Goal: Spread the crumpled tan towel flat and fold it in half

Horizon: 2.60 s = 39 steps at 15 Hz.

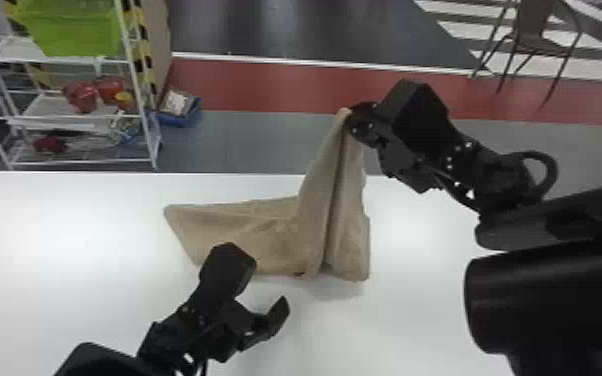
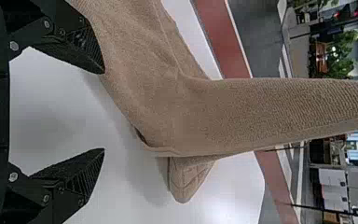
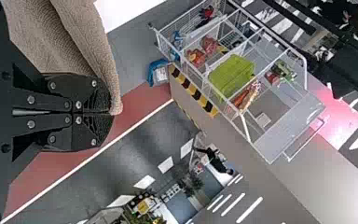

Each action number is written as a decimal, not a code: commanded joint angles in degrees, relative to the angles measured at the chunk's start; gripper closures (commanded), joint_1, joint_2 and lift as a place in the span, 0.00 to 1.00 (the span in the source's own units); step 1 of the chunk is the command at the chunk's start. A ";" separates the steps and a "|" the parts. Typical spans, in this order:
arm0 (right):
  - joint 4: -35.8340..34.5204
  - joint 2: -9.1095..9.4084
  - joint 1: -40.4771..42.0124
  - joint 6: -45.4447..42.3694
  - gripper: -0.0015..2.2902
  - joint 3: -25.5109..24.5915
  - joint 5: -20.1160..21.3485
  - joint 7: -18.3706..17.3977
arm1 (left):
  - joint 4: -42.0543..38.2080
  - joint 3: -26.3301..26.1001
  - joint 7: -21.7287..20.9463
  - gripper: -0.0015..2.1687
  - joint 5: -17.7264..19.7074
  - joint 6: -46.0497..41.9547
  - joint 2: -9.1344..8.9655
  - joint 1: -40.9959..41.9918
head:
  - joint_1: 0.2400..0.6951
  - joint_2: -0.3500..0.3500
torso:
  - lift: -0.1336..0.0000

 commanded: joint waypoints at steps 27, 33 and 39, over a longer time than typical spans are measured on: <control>-6.78 3.33 1.46 5.46 0.63 11.01 0.74 -0.88 | 6.50 -8.89 19.94 0.17 8.47 -8.80 -0.15 -3.26 | 1.00 0.32 | 0.08; -7.75 1.22 1.98 5.46 0.63 7.93 -0.49 -0.79 | 0.87 -0.81 14.84 0.20 8.74 -8.80 -0.15 2.27 | 1.00 0.36 | 0.08; -7.75 1.22 2.51 5.46 0.63 6.97 -0.49 -0.44 | -0.71 3.06 6.58 0.20 8.65 -8.80 -0.15 4.03 | 1.00 0.39 | 0.08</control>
